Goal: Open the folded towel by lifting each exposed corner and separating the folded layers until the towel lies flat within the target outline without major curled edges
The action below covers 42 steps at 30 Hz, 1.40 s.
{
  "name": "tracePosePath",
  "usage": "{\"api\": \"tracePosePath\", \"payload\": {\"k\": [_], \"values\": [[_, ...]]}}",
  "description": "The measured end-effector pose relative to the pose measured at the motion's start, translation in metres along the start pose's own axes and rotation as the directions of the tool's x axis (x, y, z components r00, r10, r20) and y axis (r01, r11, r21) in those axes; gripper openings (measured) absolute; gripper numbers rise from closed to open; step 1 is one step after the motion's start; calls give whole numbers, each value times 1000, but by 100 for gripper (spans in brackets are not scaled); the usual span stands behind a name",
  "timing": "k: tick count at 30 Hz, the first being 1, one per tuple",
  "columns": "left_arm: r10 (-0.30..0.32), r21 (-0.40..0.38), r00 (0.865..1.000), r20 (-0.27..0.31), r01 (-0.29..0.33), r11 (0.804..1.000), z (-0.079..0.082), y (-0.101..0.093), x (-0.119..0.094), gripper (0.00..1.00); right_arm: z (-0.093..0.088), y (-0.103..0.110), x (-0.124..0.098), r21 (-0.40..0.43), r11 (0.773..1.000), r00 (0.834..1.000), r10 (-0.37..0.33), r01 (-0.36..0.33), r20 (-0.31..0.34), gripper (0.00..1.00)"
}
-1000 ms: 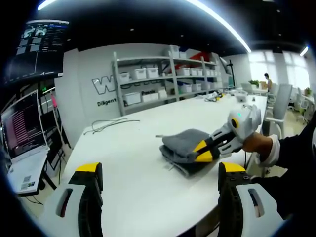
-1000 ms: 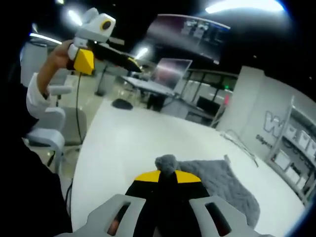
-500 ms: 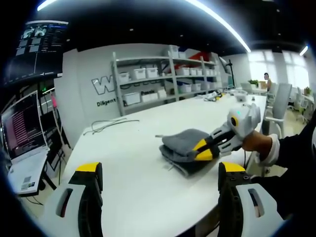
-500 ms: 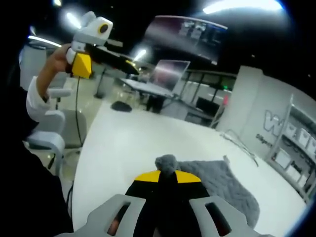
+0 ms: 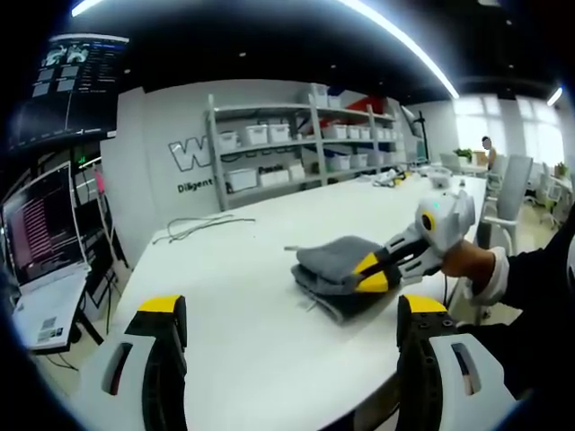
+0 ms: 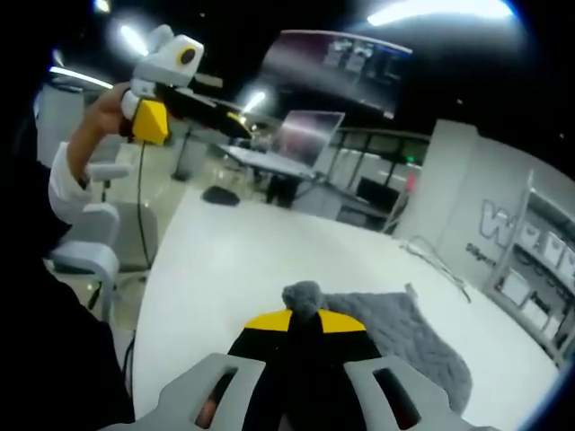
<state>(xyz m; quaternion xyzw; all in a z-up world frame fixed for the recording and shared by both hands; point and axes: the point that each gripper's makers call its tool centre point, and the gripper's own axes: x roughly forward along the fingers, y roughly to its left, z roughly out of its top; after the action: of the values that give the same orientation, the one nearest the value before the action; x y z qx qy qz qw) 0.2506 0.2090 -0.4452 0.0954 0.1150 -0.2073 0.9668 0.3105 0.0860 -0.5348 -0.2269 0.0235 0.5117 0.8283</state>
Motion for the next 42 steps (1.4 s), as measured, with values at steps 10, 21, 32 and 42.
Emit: {"api": "tracePosePath", "payload": {"k": [10, 21, 32, 42], "values": [[-3, 3, 1000, -3, 3, 1000, -1, -2, 1, 96, 2, -2, -3, 14, 1000, 1000, 0, 0, 9, 4], [-4, 2, 1000, -4, 4, 1000, -1, -2, 0, 96, 2, -2, -6, 32, 999, 1000, 6, -7, 11, 3], [-9, 2, 1000, -8, 9, 1000, -2, -2, 2, 96, 2, -5, -8, 51, 999, 1000, 5, -6, 19, 3], [-10, 2, 1000, -11, 10, 1000, -2, -2, 4, 96, 6, -11, -11, 68, 998, 999, -3, 1, 34, 3]]}}
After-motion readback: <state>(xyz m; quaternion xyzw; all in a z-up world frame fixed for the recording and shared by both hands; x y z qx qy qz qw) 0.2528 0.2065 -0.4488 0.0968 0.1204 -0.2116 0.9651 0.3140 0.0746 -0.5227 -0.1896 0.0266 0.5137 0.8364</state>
